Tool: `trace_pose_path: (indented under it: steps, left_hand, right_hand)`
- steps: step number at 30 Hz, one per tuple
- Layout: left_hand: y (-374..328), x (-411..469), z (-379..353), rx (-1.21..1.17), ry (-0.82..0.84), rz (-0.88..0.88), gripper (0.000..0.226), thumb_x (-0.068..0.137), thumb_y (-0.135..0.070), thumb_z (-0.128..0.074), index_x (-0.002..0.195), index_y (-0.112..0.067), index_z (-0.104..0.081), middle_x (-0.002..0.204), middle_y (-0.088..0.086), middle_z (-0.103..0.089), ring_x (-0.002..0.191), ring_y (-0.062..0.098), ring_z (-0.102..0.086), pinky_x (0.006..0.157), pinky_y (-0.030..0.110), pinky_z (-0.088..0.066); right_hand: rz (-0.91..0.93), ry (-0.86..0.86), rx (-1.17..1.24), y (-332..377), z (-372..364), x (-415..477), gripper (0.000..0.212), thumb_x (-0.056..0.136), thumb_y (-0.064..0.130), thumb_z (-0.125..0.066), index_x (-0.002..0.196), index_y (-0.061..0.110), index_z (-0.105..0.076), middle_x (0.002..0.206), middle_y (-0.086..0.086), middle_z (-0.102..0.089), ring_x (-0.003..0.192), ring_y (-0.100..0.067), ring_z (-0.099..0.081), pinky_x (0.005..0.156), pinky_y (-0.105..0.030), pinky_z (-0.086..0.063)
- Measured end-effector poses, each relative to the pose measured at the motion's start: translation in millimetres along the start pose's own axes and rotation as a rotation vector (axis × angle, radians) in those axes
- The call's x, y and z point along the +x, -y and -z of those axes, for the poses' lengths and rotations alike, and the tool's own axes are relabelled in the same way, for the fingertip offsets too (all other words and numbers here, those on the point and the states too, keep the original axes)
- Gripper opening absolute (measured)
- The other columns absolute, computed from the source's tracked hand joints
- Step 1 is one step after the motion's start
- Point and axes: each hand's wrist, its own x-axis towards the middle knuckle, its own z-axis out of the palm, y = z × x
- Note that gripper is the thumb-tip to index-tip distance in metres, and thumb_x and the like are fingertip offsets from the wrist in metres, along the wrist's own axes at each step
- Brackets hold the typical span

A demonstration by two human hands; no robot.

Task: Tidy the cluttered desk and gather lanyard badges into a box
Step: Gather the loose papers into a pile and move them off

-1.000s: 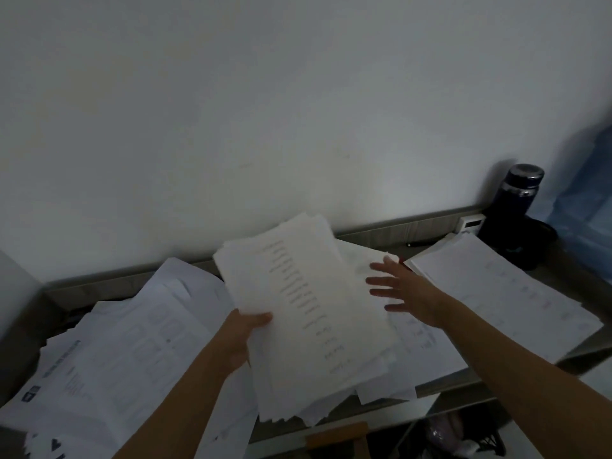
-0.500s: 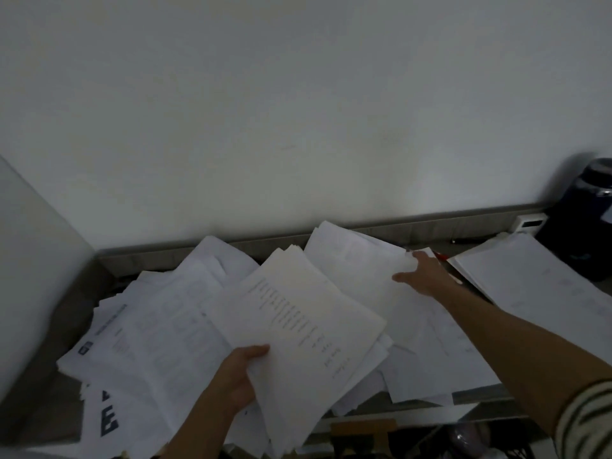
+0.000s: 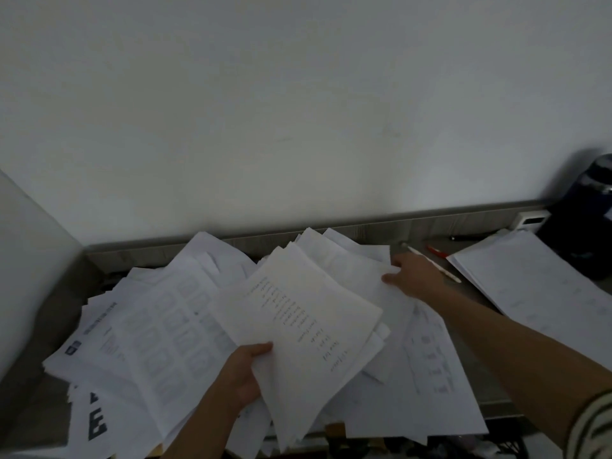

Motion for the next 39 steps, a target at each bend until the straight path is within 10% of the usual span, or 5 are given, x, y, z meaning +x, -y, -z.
trace_pose_path:
  steps: [10,19,25,30,39]
  left_hand:
    - [-3,-2,5,-0.153,0.054,-0.013,0.034,0.09,-0.005,-0.049,0.121,0.003,-0.06,0.113,0.024,-0.066,0.097,0.039,-0.061,0.093,0.053,-0.045]
    - [-25,1,-23,0.029,0.117,-0.077,0.026,0.087,-0.007,-0.057,0.107,0.003,-0.07,0.106,0.022,-0.069,0.087,0.034,-0.065,0.087,0.044,-0.05]
    - [-33,4,-5,0.306,-0.136,-0.304,0.037,0.077,0.013,-0.064,0.114,0.011,-0.061,0.108,0.027,-0.066,0.093,0.042,-0.063,0.083,0.049,-0.053]
    - [-31,-3,17,0.353,-0.157,-0.483,0.058,0.067,0.02,-0.068,0.116,-0.009,-0.057,0.094,0.003,-0.068,0.083,0.023,-0.064,0.06,0.03,-0.053]
    - [-13,-7,20,0.351,-0.136,-0.485,0.071,0.069,0.02,-0.065,0.129,-0.014,-0.046,0.114,0.008,-0.061,0.097,0.026,-0.06,0.073,0.035,-0.054]
  right_hand:
    - [-0.183,0.11,-0.198,-1,41,2,0.03,0.087,0.026,-0.07,0.092,-0.002,-0.06,0.067,-0.003,-0.057,0.051,-0.011,-0.057,0.036,-0.016,-0.038]
    - [-0.053,0.251,0.731,13,21,-52,0.02,0.095,0.025,-0.059,0.112,0.017,-0.067,0.088,-0.002,-0.073,0.073,-0.015,-0.069,0.057,-0.029,-0.056]
    - [-0.104,0.576,0.729,12,-27,-92,0.017,0.093,0.028,-0.06,0.11,0.026,-0.066,0.106,0.001,-0.072,0.097,-0.02,-0.069,0.078,-0.037,-0.059]
    - [-0.339,-0.11,0.772,1,-23,-67,0.047,0.088,0.026,-0.069,0.131,0.016,-0.053,0.129,-0.008,-0.057,0.102,-0.019,-0.057,0.085,-0.037,-0.052]
    - [-0.423,0.099,0.909,39,-49,-58,0.037,0.082,0.011,-0.074,0.116,0.003,-0.063,0.105,-0.011,-0.07,0.075,-0.018,-0.064,0.058,-0.025,-0.054]
